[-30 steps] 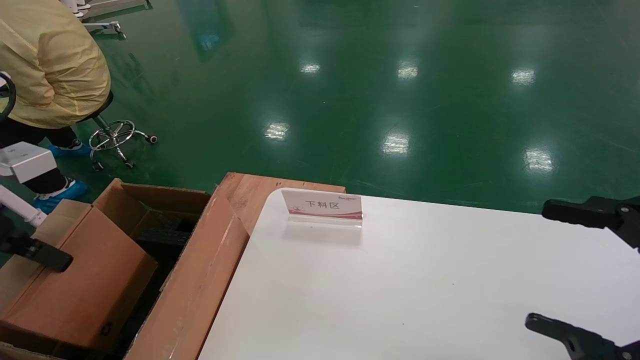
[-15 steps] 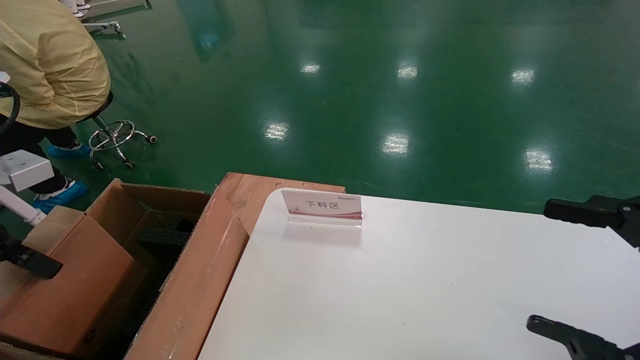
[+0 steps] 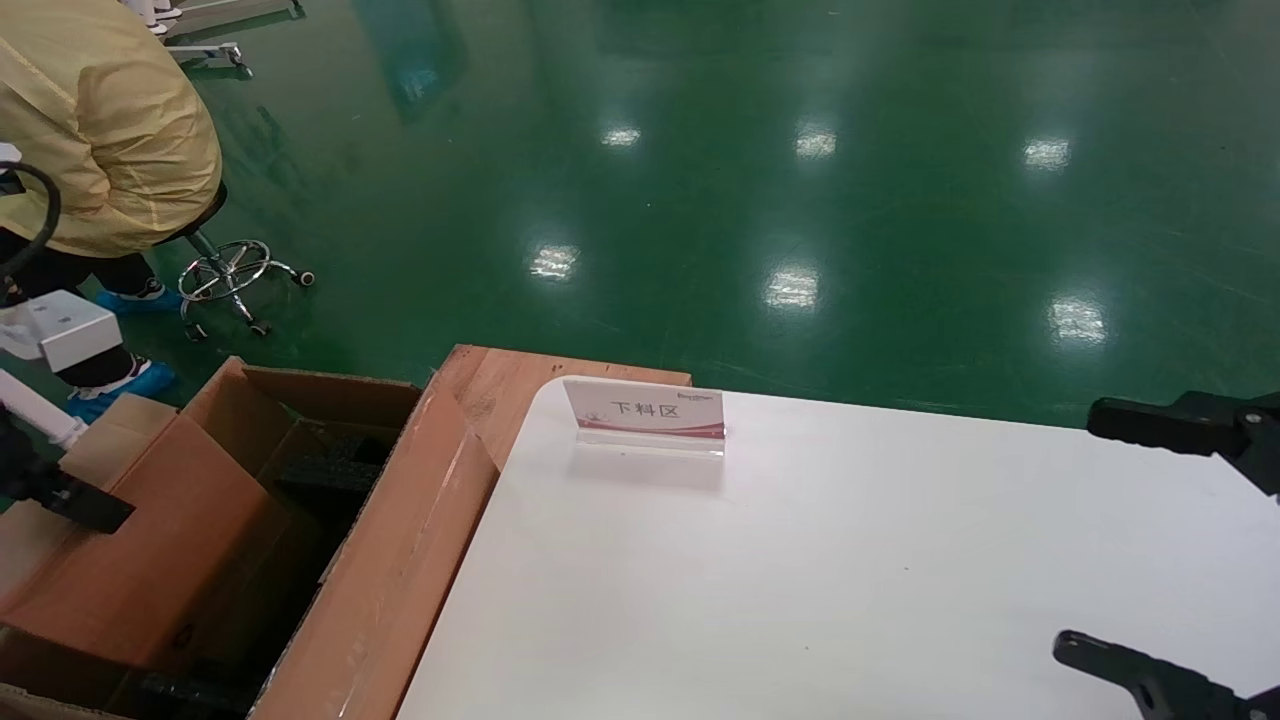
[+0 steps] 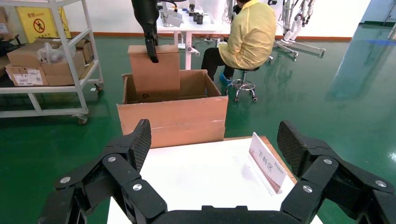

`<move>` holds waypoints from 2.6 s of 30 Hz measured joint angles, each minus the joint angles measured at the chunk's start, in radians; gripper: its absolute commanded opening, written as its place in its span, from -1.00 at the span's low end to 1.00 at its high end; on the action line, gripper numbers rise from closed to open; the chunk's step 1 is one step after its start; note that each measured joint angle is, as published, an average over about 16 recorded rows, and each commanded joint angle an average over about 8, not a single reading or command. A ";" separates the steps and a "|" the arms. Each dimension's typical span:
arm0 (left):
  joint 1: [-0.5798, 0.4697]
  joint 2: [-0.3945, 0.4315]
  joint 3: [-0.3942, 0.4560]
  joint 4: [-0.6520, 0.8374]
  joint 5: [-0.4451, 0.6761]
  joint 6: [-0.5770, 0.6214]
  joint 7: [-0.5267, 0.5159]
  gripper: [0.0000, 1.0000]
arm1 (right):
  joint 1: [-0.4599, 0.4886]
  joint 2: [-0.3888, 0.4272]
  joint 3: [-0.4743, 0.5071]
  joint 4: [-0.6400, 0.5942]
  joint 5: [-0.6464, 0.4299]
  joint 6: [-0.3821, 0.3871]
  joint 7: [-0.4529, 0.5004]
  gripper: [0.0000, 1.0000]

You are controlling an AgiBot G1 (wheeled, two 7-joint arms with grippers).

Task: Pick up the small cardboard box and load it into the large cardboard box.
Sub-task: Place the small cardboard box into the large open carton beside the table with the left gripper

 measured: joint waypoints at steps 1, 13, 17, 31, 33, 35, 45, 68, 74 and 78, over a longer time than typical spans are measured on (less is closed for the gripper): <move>0.003 -0.001 -0.002 0.000 0.003 -0.001 0.004 -1.00 | 0.000 0.000 0.000 0.000 0.000 0.000 0.000 1.00; 0.037 -0.010 -0.005 0.014 0.027 -0.015 0.035 -1.00 | 0.000 0.000 -0.001 0.000 0.000 0.000 0.000 1.00; 0.046 -0.016 -0.002 0.021 0.033 -0.021 0.044 -1.00 | 0.000 0.000 -0.001 0.000 0.001 0.000 0.000 1.00; 0.081 -0.040 0.008 0.083 0.052 -0.060 0.099 -1.00 | 0.000 0.001 -0.002 0.000 0.001 0.001 -0.001 1.00; 0.090 -0.041 0.009 0.099 0.052 -0.072 0.111 -1.00 | 0.000 0.001 -0.002 0.000 0.001 0.001 -0.001 1.00; 0.100 -0.040 0.010 0.116 0.052 -0.085 0.124 -1.00 | 0.000 0.001 -0.002 0.000 0.001 0.001 -0.001 1.00; 0.173 -0.024 0.011 0.227 0.028 -0.172 0.199 -1.00 | 0.001 0.001 -0.002 0.000 0.002 0.001 -0.001 1.00; 0.419 0.104 -0.013 0.561 -0.126 -0.321 0.355 -1.00 | 0.001 0.001 -0.004 0.000 0.002 0.002 -0.002 1.00; 0.501 0.138 -0.021 0.652 -0.173 -0.338 0.380 -1.00 | 0.001 0.002 -0.004 0.000 0.003 0.002 -0.002 1.00; 0.561 0.159 -0.030 0.711 -0.209 -0.351 0.397 -1.00 | 0.001 0.002 -0.004 0.000 0.003 0.002 -0.002 1.00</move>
